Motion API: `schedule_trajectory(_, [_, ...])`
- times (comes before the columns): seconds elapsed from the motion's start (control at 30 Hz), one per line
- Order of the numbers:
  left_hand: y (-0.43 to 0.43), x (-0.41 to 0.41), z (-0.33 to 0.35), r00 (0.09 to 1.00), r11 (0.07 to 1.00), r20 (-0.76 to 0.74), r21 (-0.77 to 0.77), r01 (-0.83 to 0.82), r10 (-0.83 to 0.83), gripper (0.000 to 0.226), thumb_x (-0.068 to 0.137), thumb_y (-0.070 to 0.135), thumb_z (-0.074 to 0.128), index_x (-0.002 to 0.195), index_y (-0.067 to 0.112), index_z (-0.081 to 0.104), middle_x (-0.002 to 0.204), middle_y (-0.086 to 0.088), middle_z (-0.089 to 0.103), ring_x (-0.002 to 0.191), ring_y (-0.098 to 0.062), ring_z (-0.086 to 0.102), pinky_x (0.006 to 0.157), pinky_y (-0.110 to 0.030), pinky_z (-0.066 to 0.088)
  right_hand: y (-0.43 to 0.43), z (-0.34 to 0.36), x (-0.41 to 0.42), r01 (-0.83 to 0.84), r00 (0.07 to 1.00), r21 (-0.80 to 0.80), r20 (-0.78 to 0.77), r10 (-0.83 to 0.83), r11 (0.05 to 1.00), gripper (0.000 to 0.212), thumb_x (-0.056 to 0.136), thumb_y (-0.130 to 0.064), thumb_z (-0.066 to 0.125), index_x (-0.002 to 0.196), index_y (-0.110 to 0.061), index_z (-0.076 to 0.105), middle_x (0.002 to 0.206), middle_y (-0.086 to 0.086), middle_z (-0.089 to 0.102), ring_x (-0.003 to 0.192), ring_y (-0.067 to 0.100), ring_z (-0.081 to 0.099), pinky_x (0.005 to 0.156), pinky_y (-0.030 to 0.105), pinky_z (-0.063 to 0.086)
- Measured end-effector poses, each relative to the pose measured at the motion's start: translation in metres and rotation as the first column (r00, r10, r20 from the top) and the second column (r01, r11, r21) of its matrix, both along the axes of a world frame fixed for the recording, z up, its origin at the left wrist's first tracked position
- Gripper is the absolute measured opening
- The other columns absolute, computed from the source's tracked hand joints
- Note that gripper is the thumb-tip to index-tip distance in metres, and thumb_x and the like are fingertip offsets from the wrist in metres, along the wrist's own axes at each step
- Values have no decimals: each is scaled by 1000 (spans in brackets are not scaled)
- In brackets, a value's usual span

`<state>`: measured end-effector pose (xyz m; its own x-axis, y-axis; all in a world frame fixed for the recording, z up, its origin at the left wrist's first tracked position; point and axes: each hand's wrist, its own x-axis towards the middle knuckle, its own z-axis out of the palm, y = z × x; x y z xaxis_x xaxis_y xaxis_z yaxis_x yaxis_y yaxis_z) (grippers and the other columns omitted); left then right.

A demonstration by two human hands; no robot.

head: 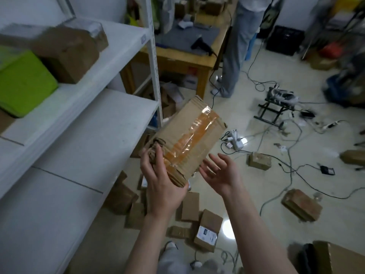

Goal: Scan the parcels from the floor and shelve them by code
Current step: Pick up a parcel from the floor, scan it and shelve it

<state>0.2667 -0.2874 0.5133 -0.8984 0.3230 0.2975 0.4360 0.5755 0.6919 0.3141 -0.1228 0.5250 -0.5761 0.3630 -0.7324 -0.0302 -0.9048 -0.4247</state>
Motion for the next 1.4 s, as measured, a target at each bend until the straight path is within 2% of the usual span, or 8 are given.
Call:
schedule_trajectory(0.43, [84,-23,8,884,932,-298,-63,358,-360,121,59,23,96,154,19,21,155,-18,13,152,-39,9,111,-54,31,71,34,11,159,987,94,-4,-160,983,50,81,-45,69,112,-6,60,103,13,63,104,33,60,102,50,48])
schedule_trajectory(0.6, [142,-29,4,807,895,-391,-132,427,-443,120,61,8,93,155,24,21,157,-15,10,154,-37,2,119,-58,19,119,38,-9,127,987,180,76,-143,975,68,73,-51,78,124,-12,57,115,15,66,106,33,64,84,47,56])
schedule_trajectory(0.7, [188,-28,3,801,902,-416,-158,403,-430,115,62,2,88,154,27,24,157,-16,11,154,-38,3,121,-56,12,164,47,-30,19,996,235,77,-38,972,61,73,-63,73,116,-20,64,109,8,71,104,27,64,94,46,50])
schedule_trajectory(0.83, [263,-43,1,827,940,-447,-175,294,-341,105,64,0,84,151,26,31,156,-16,14,153,-38,5,125,-44,-4,237,60,-60,-139,982,308,165,91,941,66,70,-66,74,116,-20,61,103,5,69,94,22,63,75,39,50])
schedule_trajectory(1.0, [369,-47,11,831,954,-473,-197,225,-293,98,64,-4,80,148,25,37,156,-16,19,153,-39,7,126,-48,-1,332,79,-78,-217,963,362,232,137,907,94,58,-69,81,131,-17,52,109,7,68,93,22,64,63,36,48])
schedule_trajectory(1.1, [420,-42,21,811,954,-504,-183,236,-297,92,67,-4,73,146,25,37,157,-14,18,152,-39,8,120,-64,15,387,91,-77,-224,972,395,157,174,891,66,69,-61,77,117,-18,63,103,8,74,91,24,69,71,34,52])
schedule_trajectory(1.27, [464,-64,25,743,900,-511,-284,329,-433,91,70,26,77,149,23,31,160,-10,15,153,-35,9,119,-59,23,442,80,-86,-140,983,351,160,88,926,84,46,-56,81,120,-18,65,103,8,76,93,27,73,74,38,58])
schedule_trajectory(1.4, [490,-84,31,863,914,-320,-25,405,-391,108,72,65,72,152,14,21,163,-13,8,154,-30,12,125,-39,17,469,65,-105,-26,995,340,104,-11,940,74,59,-50,79,125,-20,60,108,7,75,96,25,70,72,37,55])
